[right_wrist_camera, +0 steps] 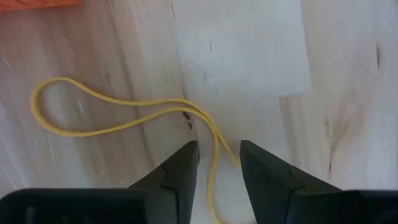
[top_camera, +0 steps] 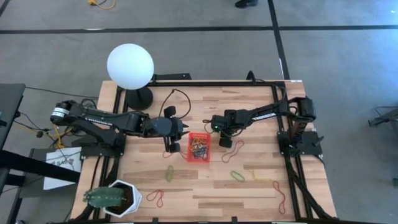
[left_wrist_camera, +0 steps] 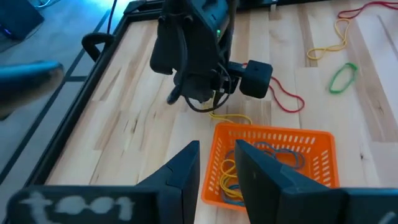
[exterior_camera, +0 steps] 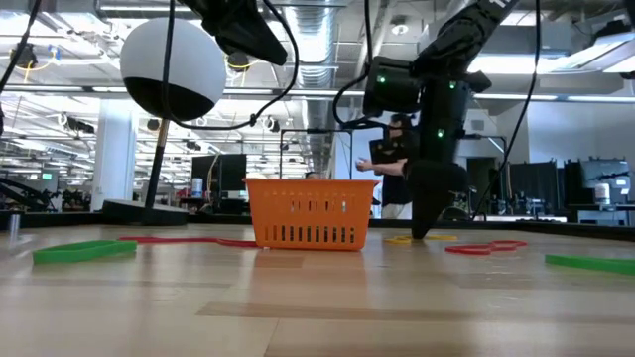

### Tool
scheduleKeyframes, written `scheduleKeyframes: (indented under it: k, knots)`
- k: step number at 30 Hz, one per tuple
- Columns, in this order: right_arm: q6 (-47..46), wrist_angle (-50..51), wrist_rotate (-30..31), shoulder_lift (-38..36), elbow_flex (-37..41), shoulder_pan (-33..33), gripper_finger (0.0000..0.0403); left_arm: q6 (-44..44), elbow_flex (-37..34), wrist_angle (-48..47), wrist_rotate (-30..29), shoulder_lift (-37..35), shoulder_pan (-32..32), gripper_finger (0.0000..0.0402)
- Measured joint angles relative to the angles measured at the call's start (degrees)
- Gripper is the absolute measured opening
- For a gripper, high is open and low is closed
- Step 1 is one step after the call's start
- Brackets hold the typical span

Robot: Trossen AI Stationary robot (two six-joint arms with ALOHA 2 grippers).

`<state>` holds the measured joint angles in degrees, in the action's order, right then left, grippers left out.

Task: Pick and place items into bin
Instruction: Put the yellow rubber band into the orange bin

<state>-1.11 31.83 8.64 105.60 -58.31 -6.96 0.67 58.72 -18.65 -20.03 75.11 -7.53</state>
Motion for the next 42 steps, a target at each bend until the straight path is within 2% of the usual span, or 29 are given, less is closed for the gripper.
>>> scheduleKeyframes:
  k: [4, 10, 19, 22, 28, 34, 42]
  knots:
    - [3.91, -0.36, -2.59, -0.48, -0.58, -1.68, 0.0118, 0.01, 0.00, 0.02, 0.00, 0.00, 0.00, 0.0091]
    - [7.01, -0.54, -14.77, 0.15, -0.90, -4.93, 0.0118, 0.00, 0.00, 0.04, 0.04, 0.00, 0.00, 0.0091]
    - [7.16, -0.58, -15.44, 1.08, -1.02, -6.66, 0.0111, 0.00, 0.00, -0.09, 0.09, 0.00, 0.00, 0.0091]
    - [7.16, -0.70, -14.83, 1.08, -0.97, -6.23, 0.0087, 0.01, 0.00, -0.11, 0.10, 0.00, 0.00, 0.0091]
    - [6.08, -1.09, -14.02, 1.10, -0.94, -4.82, 0.0010, -0.50, 0.00, -0.11, 0.17, 0.00, 0.00, 0.0091]
    - [-1.47, 3.50, -14.83, 0.23, -3.96, -4.18, 0.0003, -0.48, -0.01, -0.09, -0.79, 0.00, 0.00, 0.0091]
    - [-2.02, 8.70, -14.88, -7.23, -9.96, 1.96, 0.0001, -0.51, -0.04, -0.40, -8.56, 0.00, 0.02, 0.0091]
